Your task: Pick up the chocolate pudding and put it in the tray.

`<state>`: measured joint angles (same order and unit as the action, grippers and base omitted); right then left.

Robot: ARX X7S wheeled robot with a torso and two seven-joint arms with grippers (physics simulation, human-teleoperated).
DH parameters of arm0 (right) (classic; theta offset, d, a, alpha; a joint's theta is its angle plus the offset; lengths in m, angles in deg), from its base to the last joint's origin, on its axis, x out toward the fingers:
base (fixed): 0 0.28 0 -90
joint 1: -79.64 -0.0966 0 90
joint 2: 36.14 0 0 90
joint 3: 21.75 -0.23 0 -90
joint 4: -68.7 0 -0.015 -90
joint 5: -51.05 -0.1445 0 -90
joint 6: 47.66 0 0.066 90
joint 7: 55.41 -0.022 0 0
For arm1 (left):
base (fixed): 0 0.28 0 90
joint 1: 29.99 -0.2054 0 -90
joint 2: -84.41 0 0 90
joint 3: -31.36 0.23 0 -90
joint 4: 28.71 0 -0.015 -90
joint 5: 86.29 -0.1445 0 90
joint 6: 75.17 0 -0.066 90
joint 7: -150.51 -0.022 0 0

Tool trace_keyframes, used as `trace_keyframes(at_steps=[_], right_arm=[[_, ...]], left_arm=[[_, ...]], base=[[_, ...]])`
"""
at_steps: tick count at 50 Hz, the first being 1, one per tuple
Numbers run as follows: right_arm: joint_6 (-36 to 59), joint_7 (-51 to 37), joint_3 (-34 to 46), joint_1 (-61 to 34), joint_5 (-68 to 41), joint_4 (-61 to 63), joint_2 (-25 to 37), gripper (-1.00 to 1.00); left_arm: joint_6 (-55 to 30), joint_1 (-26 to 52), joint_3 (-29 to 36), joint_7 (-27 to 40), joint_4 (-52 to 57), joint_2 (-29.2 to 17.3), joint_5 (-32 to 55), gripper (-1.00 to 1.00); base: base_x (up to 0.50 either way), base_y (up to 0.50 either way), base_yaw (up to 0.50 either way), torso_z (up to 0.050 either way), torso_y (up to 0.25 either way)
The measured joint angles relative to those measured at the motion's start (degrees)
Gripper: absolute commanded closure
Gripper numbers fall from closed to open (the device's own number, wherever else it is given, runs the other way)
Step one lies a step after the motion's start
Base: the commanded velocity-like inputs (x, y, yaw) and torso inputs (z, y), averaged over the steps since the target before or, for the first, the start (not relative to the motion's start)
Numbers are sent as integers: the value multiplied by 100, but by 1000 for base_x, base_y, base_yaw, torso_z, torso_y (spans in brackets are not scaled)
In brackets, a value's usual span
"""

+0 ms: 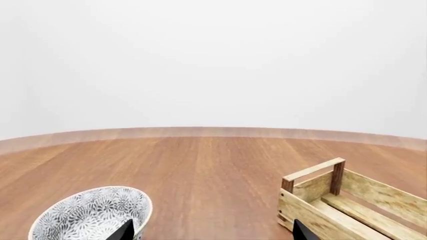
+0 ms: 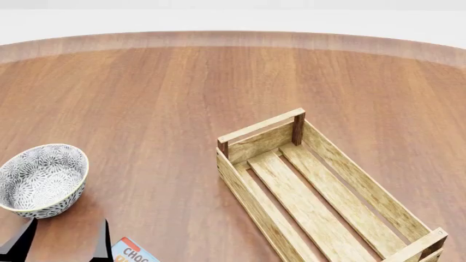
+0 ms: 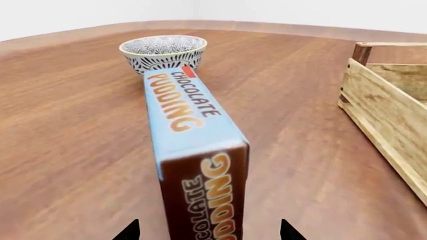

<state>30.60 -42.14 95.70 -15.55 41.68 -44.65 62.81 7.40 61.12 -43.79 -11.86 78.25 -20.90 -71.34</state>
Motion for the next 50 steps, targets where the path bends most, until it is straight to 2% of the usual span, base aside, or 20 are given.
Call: trace_keyframes(at_steps=[50], right_arm=[[-288,-56,220,-433,-42,-935,-222,-100]], left_arm=[[46,45,169,91,-35,-49,26,-100]], base=[[0,0,0,0,0]])
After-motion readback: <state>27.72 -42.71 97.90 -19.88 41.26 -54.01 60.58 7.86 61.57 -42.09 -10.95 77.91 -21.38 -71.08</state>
